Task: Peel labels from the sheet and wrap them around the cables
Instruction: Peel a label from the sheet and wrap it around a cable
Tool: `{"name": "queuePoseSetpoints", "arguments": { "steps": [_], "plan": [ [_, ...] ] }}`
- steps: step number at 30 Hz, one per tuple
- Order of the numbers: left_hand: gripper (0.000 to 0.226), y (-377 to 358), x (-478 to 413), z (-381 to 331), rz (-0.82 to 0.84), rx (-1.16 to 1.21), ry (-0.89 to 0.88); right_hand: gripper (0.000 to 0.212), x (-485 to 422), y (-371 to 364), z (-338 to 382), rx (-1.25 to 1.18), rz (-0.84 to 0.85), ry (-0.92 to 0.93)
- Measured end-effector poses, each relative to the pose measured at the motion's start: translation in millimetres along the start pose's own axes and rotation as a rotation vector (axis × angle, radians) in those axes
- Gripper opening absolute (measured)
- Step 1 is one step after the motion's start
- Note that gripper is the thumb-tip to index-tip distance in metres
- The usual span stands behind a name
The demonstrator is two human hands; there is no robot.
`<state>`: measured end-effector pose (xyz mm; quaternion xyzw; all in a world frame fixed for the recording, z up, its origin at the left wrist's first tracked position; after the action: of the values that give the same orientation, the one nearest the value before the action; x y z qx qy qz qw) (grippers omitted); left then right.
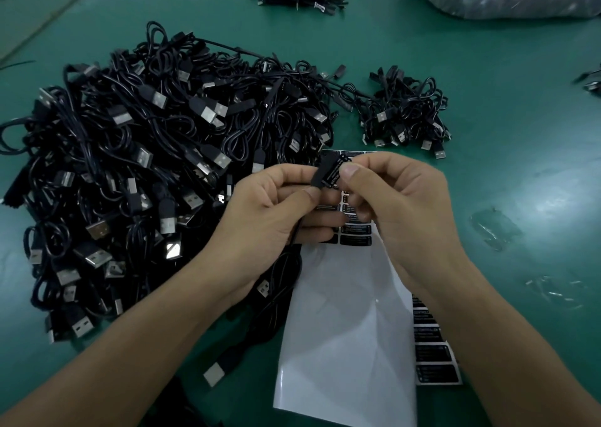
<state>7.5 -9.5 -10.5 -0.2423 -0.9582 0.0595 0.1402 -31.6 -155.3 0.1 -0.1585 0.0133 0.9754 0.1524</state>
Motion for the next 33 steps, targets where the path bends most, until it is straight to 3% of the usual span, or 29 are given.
{"name": "queuePoseSetpoints", "arguments": {
  "steps": [5,9,13,21,25,33],
  "plan": [
    [0.019,4.9,1.4,-3.2,-0.126,0.015,-0.074,0.014,-0.6,-1.1,2.1,-0.188,0.137,-0.153],
    [0.025,6.0,1.0,-5.1,-0.126,0.068,-0.063,0.013,2.7,-3.4,2.1,-0.223,0.216,-0.182],
    [0.017,5.9,2.1,-4.7,-0.107,0.026,-0.078,0.024,3.0,-2.5,0.7,-0.112,0.25,-0.111],
    [0.017,5.4,3.0,-5.2,-0.106,0.033,-0.115,0.016,-0.5,-1.8,-4.2,0.071,0.226,0.031],
    [0.019,6.2,2.6,-3.8,-0.116,0.003,-0.133,0.023,-0.8,1.9,-3.9,0.286,0.223,0.148],
    [0.022,4.8,2.4,-3.8,-0.231,-0.074,-0.137,0.03,2.1,3.2,-1.8,0.428,0.219,0.238]
  ]
}}
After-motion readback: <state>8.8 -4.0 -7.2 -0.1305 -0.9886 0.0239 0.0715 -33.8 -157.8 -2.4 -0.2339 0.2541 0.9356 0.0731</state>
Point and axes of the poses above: each hand's wrist, its own x-axis away from the middle knuckle, its own y-axis out of the back of the hand, z = x × y, the point moved 2 cm from there along -x, towards the middle knuckle, and after that the axes turned 9 degrees about y, right-handed, at the moved point
